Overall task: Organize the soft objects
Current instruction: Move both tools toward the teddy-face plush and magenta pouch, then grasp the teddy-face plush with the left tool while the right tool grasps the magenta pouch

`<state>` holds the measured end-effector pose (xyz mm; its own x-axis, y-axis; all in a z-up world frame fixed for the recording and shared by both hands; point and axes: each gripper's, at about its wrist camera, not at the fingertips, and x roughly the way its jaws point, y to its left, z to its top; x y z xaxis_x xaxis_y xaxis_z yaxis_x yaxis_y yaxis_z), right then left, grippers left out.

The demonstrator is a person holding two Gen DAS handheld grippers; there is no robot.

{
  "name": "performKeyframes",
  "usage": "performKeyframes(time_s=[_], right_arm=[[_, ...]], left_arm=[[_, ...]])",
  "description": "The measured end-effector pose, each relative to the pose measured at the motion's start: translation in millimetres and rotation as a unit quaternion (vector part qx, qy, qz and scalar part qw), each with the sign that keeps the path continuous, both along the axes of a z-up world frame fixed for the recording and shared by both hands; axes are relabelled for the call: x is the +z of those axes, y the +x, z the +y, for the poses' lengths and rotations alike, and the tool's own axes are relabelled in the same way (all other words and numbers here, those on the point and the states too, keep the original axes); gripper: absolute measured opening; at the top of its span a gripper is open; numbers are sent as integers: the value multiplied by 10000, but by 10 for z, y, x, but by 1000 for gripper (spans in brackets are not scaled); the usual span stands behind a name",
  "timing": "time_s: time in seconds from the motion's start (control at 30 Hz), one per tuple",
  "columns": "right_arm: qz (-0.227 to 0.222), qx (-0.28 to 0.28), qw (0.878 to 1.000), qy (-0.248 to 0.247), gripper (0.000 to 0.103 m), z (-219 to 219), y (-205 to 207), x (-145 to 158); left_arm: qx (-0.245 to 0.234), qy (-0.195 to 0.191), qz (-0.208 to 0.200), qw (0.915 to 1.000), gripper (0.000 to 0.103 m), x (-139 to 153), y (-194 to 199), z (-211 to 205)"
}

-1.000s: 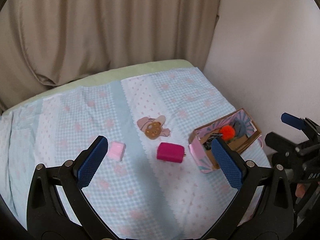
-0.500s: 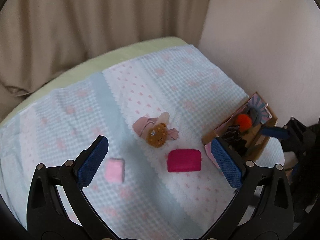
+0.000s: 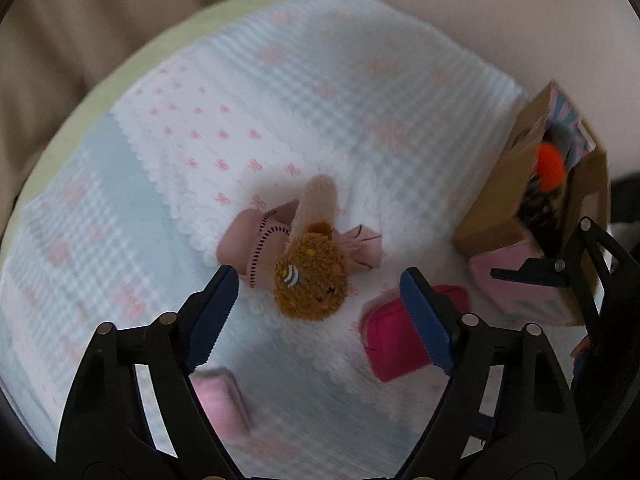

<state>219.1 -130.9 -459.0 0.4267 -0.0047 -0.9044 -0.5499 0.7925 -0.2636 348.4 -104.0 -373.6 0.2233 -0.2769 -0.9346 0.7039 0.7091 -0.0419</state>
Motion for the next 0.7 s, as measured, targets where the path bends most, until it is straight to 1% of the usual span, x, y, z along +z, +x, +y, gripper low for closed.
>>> performKeyframes(time_s=[0.07, 0.13, 0.2, 0.23, 0.33, 0.43, 0.47, 0.53, 0.7], right_arm=[[98, 116, 9996, -219, 103, 38, 42, -170], [347, 151, 9988, -327, 103, 62, 95, -321], [607, 158, 9975, -326, 103, 67, 144, -469], [665, 161, 9971, -344, 103, 67, 154, -515], [869, 150, 9955, -342, 102, 58, 195, -672], [833, 190, 9956, -377, 102, 42, 221, -747], [895, 161, 9953, -336, 101, 34, 236, -765], [950, 38, 9949, -340, 99, 19, 277, -810], [992, -182, 9945, -266, 93, 15, 371, -859]], left_arm=[[-172, 138, 134, 9997, 74, -200, 68, -71], [-314, 242, 201, 9990, 73, -328, 112, -123], [-457, 400, 266, 9978, 69, -471, 140, -191], [-488, 444, 297, 9974, 65, -521, 153, -210], [-517, 621, 358, 9961, 62, -695, 199, -263], [-524, 688, 452, 9952, 53, -836, 235, -284], [-543, 731, 448, 9948, 51, -869, 242, -293], [-577, 812, 438, 9941, 50, -927, 256, -304], [-563, 827, 449, 9940, 44, -995, 265, -303]])
